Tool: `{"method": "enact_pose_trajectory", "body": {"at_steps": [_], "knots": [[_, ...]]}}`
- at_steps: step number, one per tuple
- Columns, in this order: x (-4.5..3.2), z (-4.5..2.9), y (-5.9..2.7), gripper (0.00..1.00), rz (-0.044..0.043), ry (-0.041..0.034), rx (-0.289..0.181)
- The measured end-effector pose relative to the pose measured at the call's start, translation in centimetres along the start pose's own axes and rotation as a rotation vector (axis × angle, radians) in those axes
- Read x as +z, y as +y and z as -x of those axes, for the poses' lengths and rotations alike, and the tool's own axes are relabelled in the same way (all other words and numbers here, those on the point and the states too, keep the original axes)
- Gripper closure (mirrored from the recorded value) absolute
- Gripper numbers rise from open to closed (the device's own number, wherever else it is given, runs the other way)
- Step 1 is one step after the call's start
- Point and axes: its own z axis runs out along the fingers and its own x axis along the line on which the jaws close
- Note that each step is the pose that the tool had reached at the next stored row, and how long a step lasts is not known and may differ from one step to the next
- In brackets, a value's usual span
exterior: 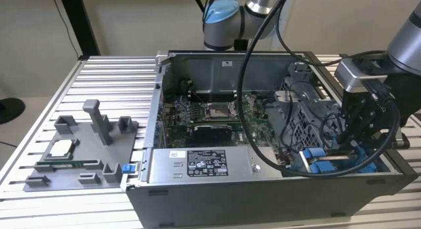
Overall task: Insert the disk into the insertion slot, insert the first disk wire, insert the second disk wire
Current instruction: 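Insert the first disk wire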
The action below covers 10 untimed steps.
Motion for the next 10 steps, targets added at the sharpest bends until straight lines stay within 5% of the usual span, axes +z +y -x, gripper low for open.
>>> {"method": "enact_pose_trajectory", "body": {"at_steps": [10], "knots": [[0.56,0.14,0.0,1.0,-0.0011,0.0006,0.026]]}}
